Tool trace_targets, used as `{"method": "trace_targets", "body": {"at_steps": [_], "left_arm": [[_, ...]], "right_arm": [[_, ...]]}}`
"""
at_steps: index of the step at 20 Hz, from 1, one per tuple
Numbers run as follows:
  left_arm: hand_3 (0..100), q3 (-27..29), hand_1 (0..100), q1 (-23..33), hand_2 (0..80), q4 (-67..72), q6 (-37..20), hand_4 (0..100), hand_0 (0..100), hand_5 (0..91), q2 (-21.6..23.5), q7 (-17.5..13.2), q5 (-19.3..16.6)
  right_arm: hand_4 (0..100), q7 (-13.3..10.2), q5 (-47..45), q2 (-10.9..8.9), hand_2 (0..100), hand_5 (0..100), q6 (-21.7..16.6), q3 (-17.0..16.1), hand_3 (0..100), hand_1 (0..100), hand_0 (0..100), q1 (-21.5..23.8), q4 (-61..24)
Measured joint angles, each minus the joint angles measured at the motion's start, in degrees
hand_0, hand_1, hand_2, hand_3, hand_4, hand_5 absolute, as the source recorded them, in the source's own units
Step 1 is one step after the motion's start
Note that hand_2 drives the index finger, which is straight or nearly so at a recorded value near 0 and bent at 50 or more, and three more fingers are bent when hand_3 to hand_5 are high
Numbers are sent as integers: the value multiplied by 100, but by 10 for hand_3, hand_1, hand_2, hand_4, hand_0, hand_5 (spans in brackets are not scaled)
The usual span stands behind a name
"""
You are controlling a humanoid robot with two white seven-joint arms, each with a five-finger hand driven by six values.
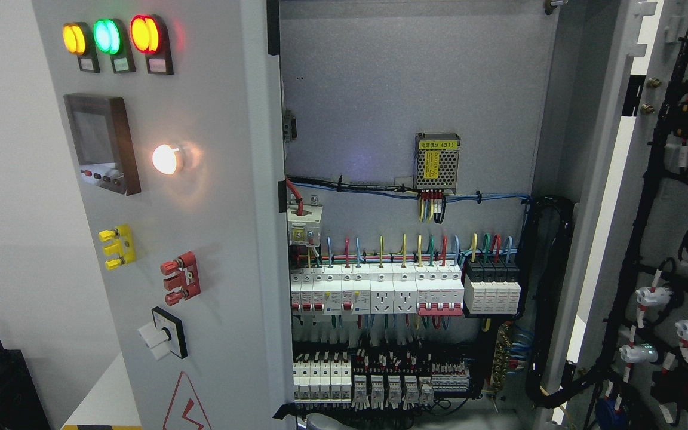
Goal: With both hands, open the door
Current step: 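Push the door edge outward with the right hand, swinging it wide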
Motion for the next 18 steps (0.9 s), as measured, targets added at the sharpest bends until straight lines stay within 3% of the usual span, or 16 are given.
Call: {"method": "trace_targets", "body": {"at_steps": [11,18], "left_arm": [[0,0,0,-1,0,0,0,31,0,0,1,0,0],[0,0,0,0,0,0,0,31,0,0,1,0,0]], "right_arm": [[0,1,-20,115,0,0,14,243,0,0,107,48,-189],[0,19,-6,320,0,0,266,451,0,0,107,71,-251]]}}
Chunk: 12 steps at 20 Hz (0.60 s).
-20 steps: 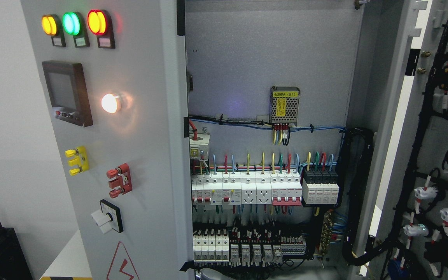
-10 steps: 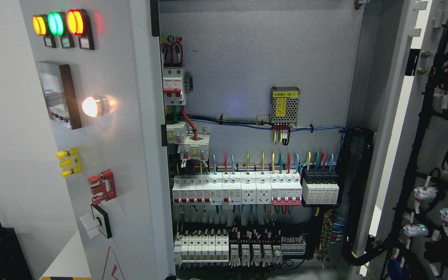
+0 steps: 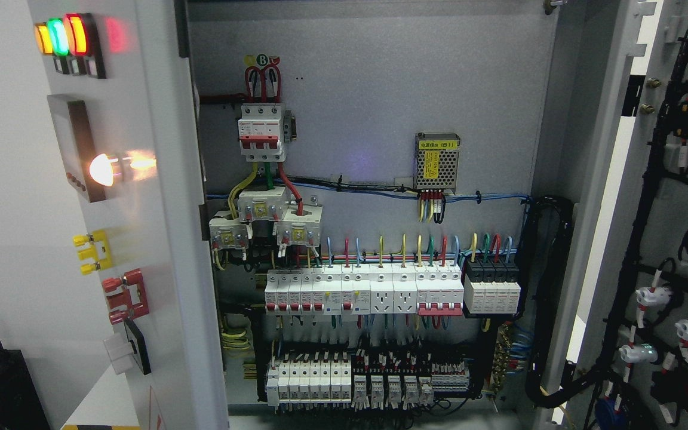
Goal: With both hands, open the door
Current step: 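Push the door edge outward with the right hand, swinging it wide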
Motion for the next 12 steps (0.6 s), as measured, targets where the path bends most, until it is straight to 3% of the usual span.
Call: {"method": "trace_targets", "body": {"at_steps": [5,12], "left_arm": [[0,0,0,0,0,0,0,31,0,0,0,0,0],[0,0,0,0,0,0,0,31,0,0,-1,0,0]], "right_arm": [[0,-76,34,118,0,0,324,136,0,0,107,-5,-19],[0,-101,82,226,0,0,448,281,0,0,107,-80,-25]]}}
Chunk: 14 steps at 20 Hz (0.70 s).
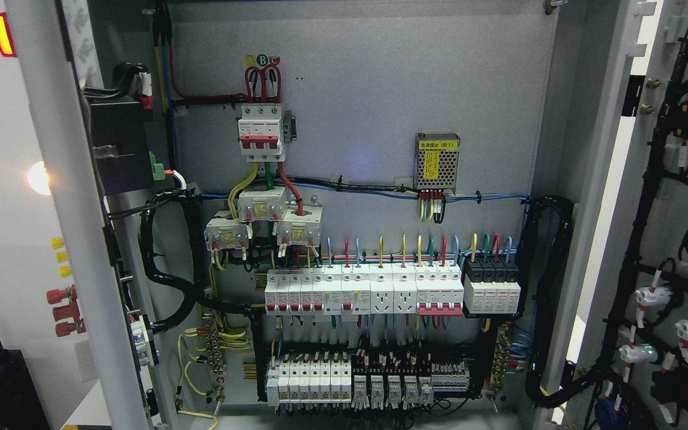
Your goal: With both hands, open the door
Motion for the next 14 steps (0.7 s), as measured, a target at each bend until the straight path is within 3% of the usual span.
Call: {"method": "trace_targets", "body": {"at_steps": [14], "left_arm": [[0,0,0,-1,0,0,0,31,0,0,-2,0,0]], "right_arm": [[0,-162,196,367,0,0,12,202,0,0,107,-98,18]]}}
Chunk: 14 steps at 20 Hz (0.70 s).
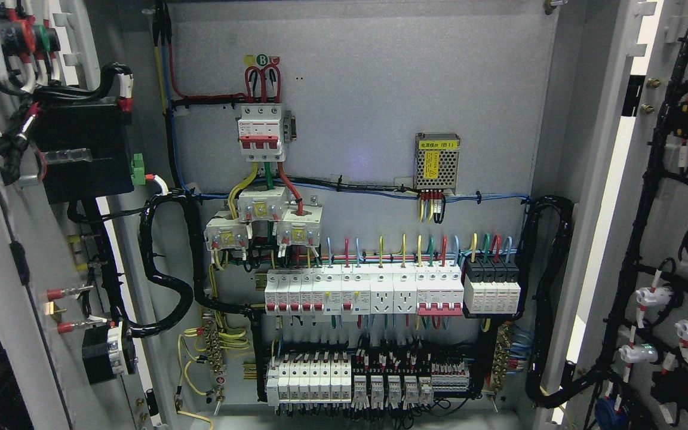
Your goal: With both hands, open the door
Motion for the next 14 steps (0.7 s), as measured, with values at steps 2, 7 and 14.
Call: {"method": "trace_targets", "body": {"at_steps": [2,7,14], "left_arm": [[0,0,0,0,0,0,0,31,0,0,0,0,0],[0,0,0,0,0,0,0,31,0,0,0,0,0],[0,0,0,0,0,0,0,32,0,0,0,0,0]], "right_arm": [[0,-2,52,42,0,0,-14,31,0,0,107,-16,1],[0,-5,136,122,0,0,-16,109,0,0,107,-40,2],[0,-5,231,183,0,0,-21,183,0,0,107,-50,6]]}}
